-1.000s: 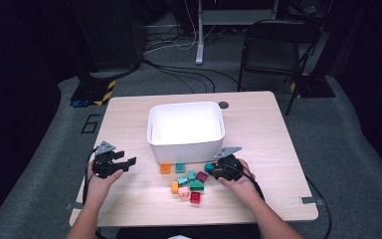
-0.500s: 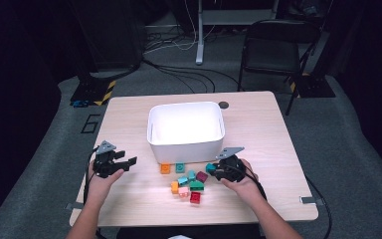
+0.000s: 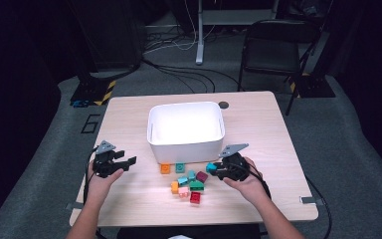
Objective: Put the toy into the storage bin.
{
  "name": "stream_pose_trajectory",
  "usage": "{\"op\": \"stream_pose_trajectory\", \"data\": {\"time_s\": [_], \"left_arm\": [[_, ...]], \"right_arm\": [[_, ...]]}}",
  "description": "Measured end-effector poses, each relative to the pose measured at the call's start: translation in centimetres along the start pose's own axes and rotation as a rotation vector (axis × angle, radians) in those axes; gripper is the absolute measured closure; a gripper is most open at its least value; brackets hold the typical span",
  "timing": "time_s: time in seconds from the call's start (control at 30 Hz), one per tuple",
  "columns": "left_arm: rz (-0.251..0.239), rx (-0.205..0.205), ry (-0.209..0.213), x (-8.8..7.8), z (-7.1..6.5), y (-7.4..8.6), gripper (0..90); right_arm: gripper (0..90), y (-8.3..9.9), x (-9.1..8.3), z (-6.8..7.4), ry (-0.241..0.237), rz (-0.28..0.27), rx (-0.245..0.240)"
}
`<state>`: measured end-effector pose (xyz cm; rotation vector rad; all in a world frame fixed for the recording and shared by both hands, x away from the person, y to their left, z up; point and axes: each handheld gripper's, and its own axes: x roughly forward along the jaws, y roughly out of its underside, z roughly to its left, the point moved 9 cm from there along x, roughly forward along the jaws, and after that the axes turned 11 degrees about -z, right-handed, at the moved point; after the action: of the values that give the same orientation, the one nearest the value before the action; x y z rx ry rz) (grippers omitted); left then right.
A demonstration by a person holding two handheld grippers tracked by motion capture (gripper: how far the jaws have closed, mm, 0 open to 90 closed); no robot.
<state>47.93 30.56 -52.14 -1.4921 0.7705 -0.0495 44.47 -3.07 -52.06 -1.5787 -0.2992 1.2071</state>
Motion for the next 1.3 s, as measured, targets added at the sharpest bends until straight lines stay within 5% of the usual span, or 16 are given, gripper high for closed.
{"op": "stream_pose_trajectory", "data": {"time_s": [0.2,0.63,1.3], "left_arm": [[0.0,-0.008,-0.007,-0.1,0.2,0.0,36.5],[-0.003,-0.008,-0.011,-0.2,0.5,0.1,36.7],[0.0,-0.019,-0.013,-0.2,1.0,0.5,37.6]], "right_arm": [[67.0,-1.8,-1.2,0.8,-0.029,-0.017,0.008],[67.1,-6.7,-2.7,2.1,-0.069,-0.031,-0.061],[67.1,-12.9,-0.2,1.4,-0.094,-0.086,-0.04]]}}
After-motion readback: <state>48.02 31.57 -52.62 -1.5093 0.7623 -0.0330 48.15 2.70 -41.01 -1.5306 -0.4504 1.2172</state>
